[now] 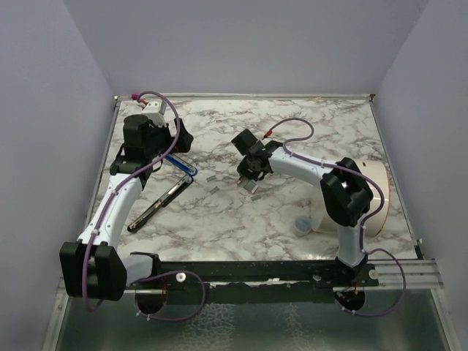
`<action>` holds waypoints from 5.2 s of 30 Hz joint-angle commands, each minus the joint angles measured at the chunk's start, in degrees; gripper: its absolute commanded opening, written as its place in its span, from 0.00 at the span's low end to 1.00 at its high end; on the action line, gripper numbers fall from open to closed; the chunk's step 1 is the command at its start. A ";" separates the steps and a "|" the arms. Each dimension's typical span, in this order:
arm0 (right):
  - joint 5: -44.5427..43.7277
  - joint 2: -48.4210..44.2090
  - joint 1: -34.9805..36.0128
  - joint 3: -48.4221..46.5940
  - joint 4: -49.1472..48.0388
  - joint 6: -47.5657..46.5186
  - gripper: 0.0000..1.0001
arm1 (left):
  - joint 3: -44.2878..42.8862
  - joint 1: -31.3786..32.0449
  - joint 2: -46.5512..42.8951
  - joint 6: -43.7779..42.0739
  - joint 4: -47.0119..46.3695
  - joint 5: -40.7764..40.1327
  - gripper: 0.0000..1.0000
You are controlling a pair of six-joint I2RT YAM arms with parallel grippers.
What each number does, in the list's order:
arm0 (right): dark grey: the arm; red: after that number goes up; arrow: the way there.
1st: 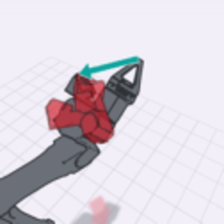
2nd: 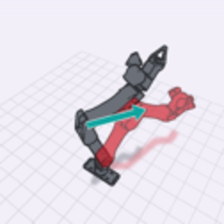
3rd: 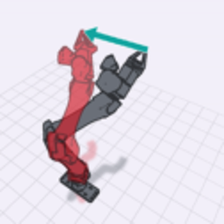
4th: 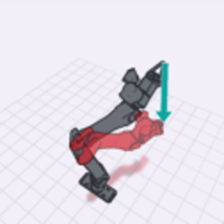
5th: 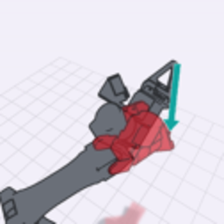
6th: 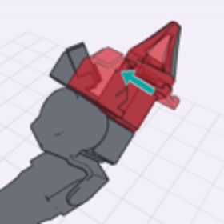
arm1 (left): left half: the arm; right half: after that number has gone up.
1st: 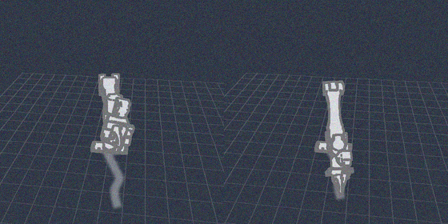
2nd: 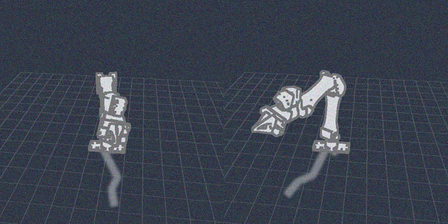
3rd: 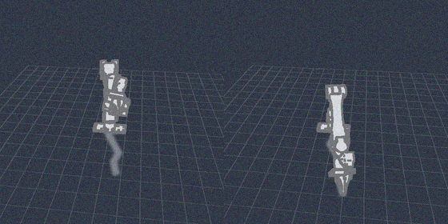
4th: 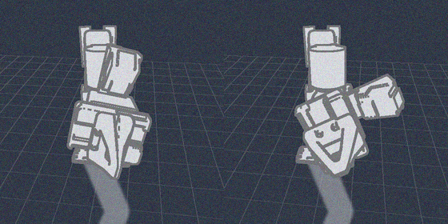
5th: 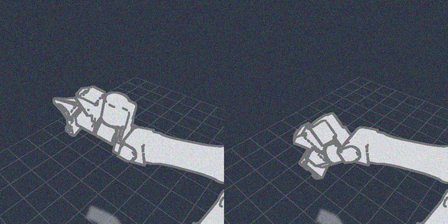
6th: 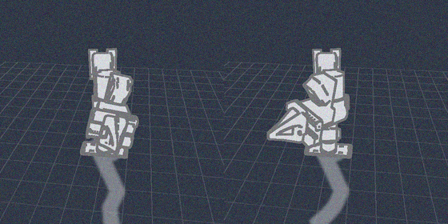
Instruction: Unload the staples from the stapler
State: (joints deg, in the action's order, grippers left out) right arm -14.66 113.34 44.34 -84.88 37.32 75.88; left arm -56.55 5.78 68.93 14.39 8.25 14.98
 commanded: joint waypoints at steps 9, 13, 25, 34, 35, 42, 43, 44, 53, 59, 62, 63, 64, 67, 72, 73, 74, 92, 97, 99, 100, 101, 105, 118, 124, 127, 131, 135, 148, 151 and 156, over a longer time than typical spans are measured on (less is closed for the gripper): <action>-2.06 0.26 -1.45 0.52 1.27 1.83 0.01 | -1.64 0.55 -0.55 -0.76 -0.27 -0.58 0.98; -2.19 0.39 -1.53 0.59 1.88 2.10 0.01 | -1.64 0.55 -0.55 -0.68 -0.27 -0.70 0.98; -0.87 0.29 -2.04 3.11 1.16 2.99 0.01 | -1.66 0.49 -0.64 -0.71 -0.29 -0.67 0.98; 0.67 0.84 -2.06 2.97 0.10 2.88 0.01 | -1.64 0.55 -0.72 -0.77 -0.26 -0.79 0.98; 0.87 0.83 -2.06 2.97 0.04 2.95 0.01 | -1.69 0.55 -0.73 -0.79 -0.32 -0.77 0.98; 1.60 1.00 -2.06 2.88 -0.14 3.16 0.01 | -1.66 0.48 -0.72 -0.74 -0.26 -0.77 0.98; 1.73 1.07 -2.06 2.86 -0.14 3.26 0.01 | -1.63 0.54 -0.72 -0.78 -0.25 -0.75 0.98; 1.80 1.18 -2.06 2.88 -0.14 3.23 0.01 | -1.65 0.55 -0.72 -0.78 -0.27 -0.78 0.98; 2.03 1.69 -2.07 2.90 -0.40 3.58 0.01 | -1.62 0.55 -0.74 -0.81 -0.30 -0.75 0.98; 1.84 2.25 -2.15 2.52 -0.26 3.89 0.01 | -1.59 0.47 -0.83 -0.84 -0.33 -0.88 0.98; 1.29 2.36 -2.15 2.23 0.02 3.80 0.01 | -1.64 0.62 -0.83 -0.86 -0.31 -0.84 0.98; 1.17 2.49 -2.15 2.12 0.07 3.74 0.01 | -1.67 0.63 -0.81 -0.86 -0.28 -0.88 0.98; 1.06 2.75 -2.15 1.91 0.26 3.78 0.01 | -1.67 0.63 -0.81 -0.87 -0.23 -0.86 0.98; 1.15 3.08 -2.28 1.73 0.42 3.69 0.01 | -1.63 0.63 -0.81 -0.87 -0.21 -0.83 0.98; 1.22 3.38 -2.24 1.43 0.95 3.67 0.01 | -1.65 0.63 -0.82 -0.86 -0.17 -0.85 0.98; 1.21 3.38 -2.25 1.35 0.95 3.53 0.01 | -1.63 0.63 -0.81 -0.87 -0.19 -0.89 0.98; 1.33 3.38 -2.24 1.24 1.07 3.43 0.01 | -1.63 0.63 -0.77 -0.87 -0.18 -0.88 0.98; 1.71 3.11 -2.24 -2.22 4.95 1.61 0.17 | -1.80 0.63 -0.44 -0.82 -0.22 -0.58 0.98; 0.14 0.92 -2.24 -1.81 3.98 -3.35 0.17 | -1.84 0.85 -0.29 -0.85 -0.06 -0.49 0.98; -1.89 -1.17 -2.24 -0.13 1.71 -7.74 0.18 | -1.89 0.89 -0.20 -0.86 0.00 -0.49 0.98; -2.53 -2.63 -2.28 1.44 -0.64 -10.54 0.20 | -1.91 0.90 -0.07 -0.88 -0.01 -0.46 0.98; -3.28 -5.01 -2.24 3.35 -2.45 -13.40 0.23 | -1.95 0.90 0.04 -0.88 -0.03 -0.36 0.98; -2.03 -14.94 -3.31 13.84 -14.29 -28.18 0.39 | -1.54 0.90 0.99 -0.41 -0.63 0.90 0.98; 33.42 -21.33 -12.86 23.33 -27.82 -55.39 0.81 | 0.84 8.45 9.86 2.02 -7.02 13.94 0.96; 32.71 -18.63 -12.96 22.36 -22.03 -58.91 0.76 | 1.49 15.33 20.89 10.43 -11.89 19.04 0.90; 34.64 -18.52 -12.96 24.39 -23.08 -58.08 0.72 | 0.02 16.63 26.21 13.64 -12.91 21.80 0.83; 35.17 -17.00 -12.96 24.67 -22.71 -58.07 0.61 | -1.33 17.06 31.44 15.80 -14.24 22.03 0.77; 33.38 -16.16 -12.96 24.25 -20.53 -59.90 0.57 | -2.97 17.44 35.55 16.75 -14.59 23.68 0.75; 27.19 -18.34 -12.96 24.32 -17.69 -61.61 0.56 | 0.21 20.33 40.00 22.55 -23.64 28.46 0.64; 25.96 -18.91 -12.96 24.17 -17.06 -61.21 0.56 | 3.00 21.14 39.33 25.93 -27.99 30.13 0.64; 21.67 -19.58 -12.98 23.19 -14.88 -60.04 0.57 | 8.10 21.42 35.72 28.87 -32.55 30.97 0.64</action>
State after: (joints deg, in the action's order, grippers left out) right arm 11.90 95.85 31.29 -60.62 20.29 15.20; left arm -51.64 26.70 108.60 40.27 -18.76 43.16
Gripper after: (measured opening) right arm 0.568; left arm 0.639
